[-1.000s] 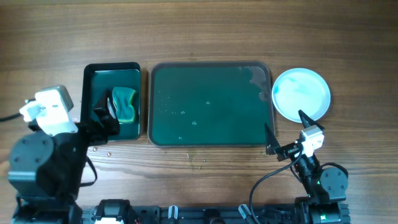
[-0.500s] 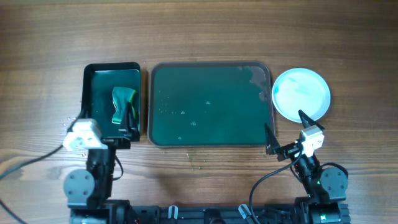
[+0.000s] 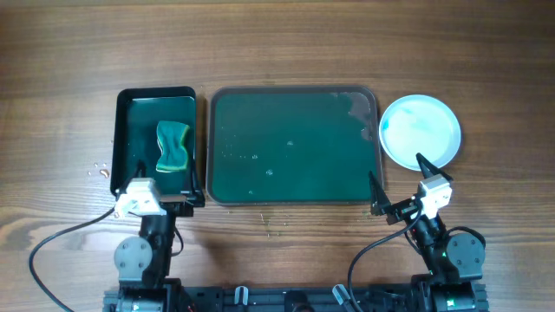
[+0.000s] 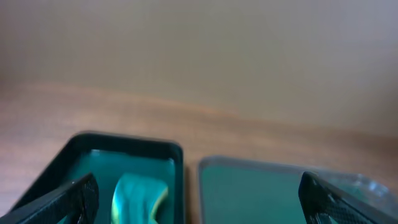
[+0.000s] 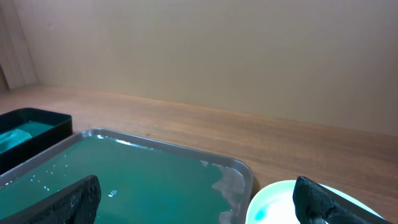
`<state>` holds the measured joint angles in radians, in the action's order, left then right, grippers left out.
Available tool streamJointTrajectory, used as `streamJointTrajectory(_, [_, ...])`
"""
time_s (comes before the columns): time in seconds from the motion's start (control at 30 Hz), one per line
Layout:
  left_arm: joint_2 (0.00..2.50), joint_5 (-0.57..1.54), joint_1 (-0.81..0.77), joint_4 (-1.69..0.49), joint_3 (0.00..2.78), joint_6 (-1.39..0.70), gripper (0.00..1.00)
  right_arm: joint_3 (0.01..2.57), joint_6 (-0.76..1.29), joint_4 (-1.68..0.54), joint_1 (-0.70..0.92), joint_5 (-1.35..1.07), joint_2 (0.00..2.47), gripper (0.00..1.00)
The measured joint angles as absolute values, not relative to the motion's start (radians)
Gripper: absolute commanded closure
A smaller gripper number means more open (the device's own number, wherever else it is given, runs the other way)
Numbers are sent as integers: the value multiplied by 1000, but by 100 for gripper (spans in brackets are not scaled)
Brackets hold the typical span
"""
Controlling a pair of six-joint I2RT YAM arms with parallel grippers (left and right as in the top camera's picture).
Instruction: Clean dirty plates on tray and stack at the side
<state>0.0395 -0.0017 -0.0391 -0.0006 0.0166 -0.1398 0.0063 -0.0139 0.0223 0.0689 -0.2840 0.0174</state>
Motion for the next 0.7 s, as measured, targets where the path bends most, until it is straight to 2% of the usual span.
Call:
streamJointTrajectory(0.13, [18, -2, -39, -73, 11, -140, 0, 6, -14, 22, 69, -284, 17, 0])
streamJointTrajectory(0.7, [14, -2, 29, -73, 11, -140, 0, 6, -14, 22, 69, -284, 17, 0])
